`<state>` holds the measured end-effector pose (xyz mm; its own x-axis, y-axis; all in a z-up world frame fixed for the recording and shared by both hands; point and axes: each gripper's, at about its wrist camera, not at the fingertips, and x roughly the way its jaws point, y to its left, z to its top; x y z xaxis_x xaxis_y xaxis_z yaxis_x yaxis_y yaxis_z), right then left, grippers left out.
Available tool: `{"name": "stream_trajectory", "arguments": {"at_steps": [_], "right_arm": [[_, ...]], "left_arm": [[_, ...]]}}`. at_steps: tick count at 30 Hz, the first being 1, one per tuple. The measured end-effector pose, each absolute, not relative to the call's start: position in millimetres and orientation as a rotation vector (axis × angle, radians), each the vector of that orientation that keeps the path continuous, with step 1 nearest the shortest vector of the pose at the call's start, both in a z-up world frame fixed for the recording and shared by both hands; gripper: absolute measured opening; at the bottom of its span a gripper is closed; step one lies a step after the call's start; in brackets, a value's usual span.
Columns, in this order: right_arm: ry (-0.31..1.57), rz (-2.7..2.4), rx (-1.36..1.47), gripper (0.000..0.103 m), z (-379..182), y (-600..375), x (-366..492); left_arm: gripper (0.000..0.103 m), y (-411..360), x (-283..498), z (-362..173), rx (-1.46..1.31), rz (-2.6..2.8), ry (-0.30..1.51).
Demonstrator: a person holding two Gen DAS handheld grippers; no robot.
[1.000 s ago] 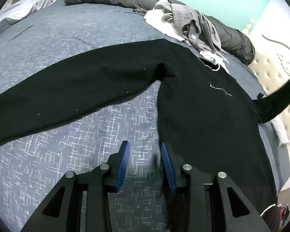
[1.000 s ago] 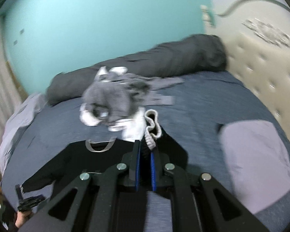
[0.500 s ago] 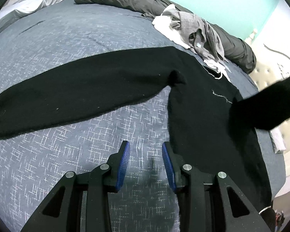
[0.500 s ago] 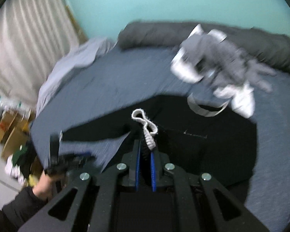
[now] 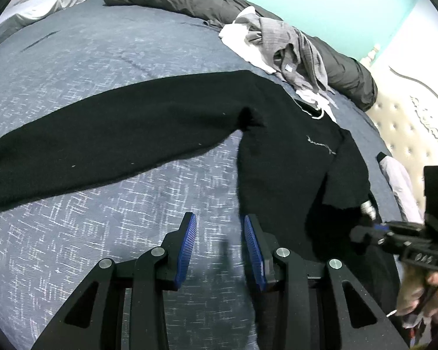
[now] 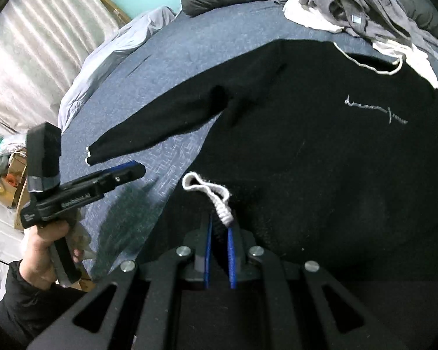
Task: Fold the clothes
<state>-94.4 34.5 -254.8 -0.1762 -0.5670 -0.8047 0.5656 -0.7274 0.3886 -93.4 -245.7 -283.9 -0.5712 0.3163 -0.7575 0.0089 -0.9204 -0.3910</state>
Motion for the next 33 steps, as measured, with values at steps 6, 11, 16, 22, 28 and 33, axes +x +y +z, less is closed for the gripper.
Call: {"name": "stream_trajectory", "arguments": {"at_steps": [6,11,16,22,28,33], "right_arm": [[0.058,-2.012,1.415,0.030,-270,37,-96],[0.016,-2.058,1.353,0.046,-251,76,-102],[-0.002,-2.184,1.371,0.046,-237,140,-125],[-0.062,-2.314,1.419,0.046,-239,210,-145],[-0.068,-2.428,1.461,0.046,-251,266,-155],[-0.036,-2.486,1.507,0.046,-264,298,-167]], "left_arm": [[0.038,-229,-96,-282,-1.346,2.547,-0.498],[0.038,-208,-98,-278,-1.329,2.505,-0.446],[0.038,-183,-103,-281,-1.347,2.447,-0.382],[0.038,-151,-108,-292,-1.383,2.391,-0.305],[0.038,-130,-116,-295,-1.385,2.388,-0.264],[0.038,-119,-122,-304,-1.407,2.381,-0.236]]}}
